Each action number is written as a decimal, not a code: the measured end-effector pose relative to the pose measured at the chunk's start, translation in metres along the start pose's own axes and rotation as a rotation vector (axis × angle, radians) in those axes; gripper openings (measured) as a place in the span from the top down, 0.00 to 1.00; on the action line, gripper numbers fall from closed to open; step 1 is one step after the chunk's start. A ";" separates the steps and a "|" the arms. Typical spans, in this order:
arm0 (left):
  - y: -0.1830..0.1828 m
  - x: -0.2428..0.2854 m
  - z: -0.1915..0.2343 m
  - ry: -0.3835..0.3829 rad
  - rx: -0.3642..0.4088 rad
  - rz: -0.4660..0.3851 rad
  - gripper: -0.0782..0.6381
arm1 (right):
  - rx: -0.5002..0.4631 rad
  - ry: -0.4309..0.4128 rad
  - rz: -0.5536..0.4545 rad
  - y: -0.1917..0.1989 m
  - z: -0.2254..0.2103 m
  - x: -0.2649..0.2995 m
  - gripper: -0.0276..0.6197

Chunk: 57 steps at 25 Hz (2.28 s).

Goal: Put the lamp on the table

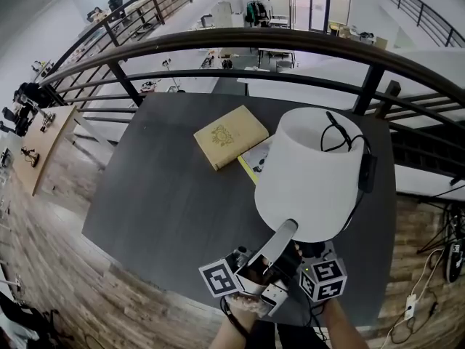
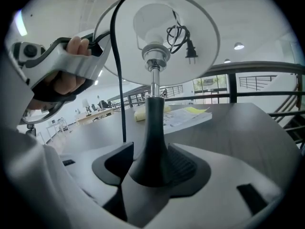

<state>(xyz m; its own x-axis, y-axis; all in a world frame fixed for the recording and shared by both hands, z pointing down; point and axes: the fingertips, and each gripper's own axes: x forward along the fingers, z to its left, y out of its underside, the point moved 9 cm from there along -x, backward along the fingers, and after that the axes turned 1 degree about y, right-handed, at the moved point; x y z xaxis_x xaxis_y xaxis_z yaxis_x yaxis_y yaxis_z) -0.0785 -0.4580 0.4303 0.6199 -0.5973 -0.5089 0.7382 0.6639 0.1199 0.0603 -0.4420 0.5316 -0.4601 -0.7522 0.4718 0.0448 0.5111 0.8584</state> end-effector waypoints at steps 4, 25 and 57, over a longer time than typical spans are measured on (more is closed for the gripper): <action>0.008 -0.008 -0.002 -0.005 -0.005 -0.005 0.80 | -0.011 0.021 0.022 0.008 0.008 -0.009 0.61; 0.029 -0.038 -0.005 -0.020 0.034 0.027 0.78 | -0.036 0.014 0.072 0.038 0.032 -0.025 0.64; 0.045 -0.080 -0.007 -0.028 0.053 -0.002 0.74 | 0.006 0.026 0.095 0.057 0.040 -0.052 0.64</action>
<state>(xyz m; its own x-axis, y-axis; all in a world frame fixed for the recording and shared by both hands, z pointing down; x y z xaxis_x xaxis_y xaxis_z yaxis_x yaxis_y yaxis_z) -0.0971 -0.3772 0.4702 0.6252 -0.6114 -0.4851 0.7520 0.6383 0.1646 0.0513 -0.3566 0.5481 -0.4306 -0.7107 0.5563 0.0817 0.5831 0.8083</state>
